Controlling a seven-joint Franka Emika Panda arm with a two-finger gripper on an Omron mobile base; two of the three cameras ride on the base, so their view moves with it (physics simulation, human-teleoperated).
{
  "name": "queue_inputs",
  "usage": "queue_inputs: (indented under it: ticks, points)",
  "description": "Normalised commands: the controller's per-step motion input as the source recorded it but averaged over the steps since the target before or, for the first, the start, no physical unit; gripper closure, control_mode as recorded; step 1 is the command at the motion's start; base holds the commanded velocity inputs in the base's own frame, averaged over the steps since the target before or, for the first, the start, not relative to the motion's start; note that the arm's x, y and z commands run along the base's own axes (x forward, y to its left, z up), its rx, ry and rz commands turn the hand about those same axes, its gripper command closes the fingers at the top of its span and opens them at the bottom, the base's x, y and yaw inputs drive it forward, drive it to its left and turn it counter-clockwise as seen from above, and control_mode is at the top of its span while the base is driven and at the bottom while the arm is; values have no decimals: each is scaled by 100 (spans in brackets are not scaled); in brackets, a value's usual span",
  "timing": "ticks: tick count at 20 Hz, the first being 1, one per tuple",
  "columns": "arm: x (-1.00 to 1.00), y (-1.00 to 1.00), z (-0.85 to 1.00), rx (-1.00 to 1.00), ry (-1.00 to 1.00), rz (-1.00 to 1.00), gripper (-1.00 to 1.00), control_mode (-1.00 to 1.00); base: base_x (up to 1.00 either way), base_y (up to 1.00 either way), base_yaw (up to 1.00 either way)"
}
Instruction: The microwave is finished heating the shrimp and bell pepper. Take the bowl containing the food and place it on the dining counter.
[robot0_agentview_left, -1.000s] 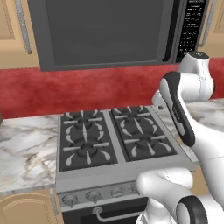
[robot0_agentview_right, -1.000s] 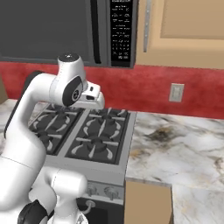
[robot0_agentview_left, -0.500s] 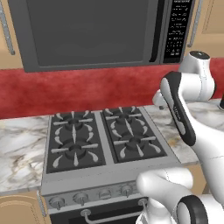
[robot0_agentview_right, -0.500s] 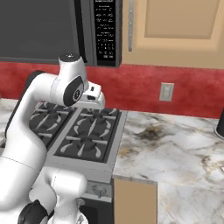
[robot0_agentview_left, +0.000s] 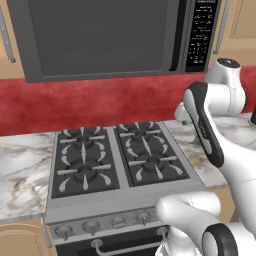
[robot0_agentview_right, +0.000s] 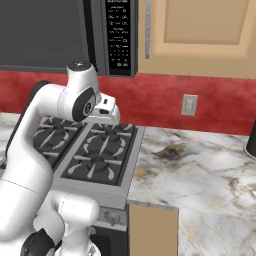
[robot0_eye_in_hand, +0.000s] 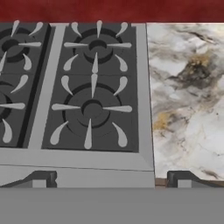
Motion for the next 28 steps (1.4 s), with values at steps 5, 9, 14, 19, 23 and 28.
queue_inputs:
  ticks: [5, 9, 14, 19, 23, 28]
  points:
    - [-10, 0, 5, 0, -10, 0, -100, -100, 0, 0, 0]
    - [-36, 18, 27, -13, -54, 0, -100, -100, 0, 0, 0]
    - [-22, 34, 32, -19, -70, 0, -100, -100, 0, 0, 0]
    - [-5, 10, 51, -11, -75, 0, -100, -100, 0, 0, 0]
    - [0, 0, 56, 0, -61, 0, -100, -100, 0, 0, 0]
    - [0, 0, 53, 0, -41, 6, -100, -100, 0, 0, 0]
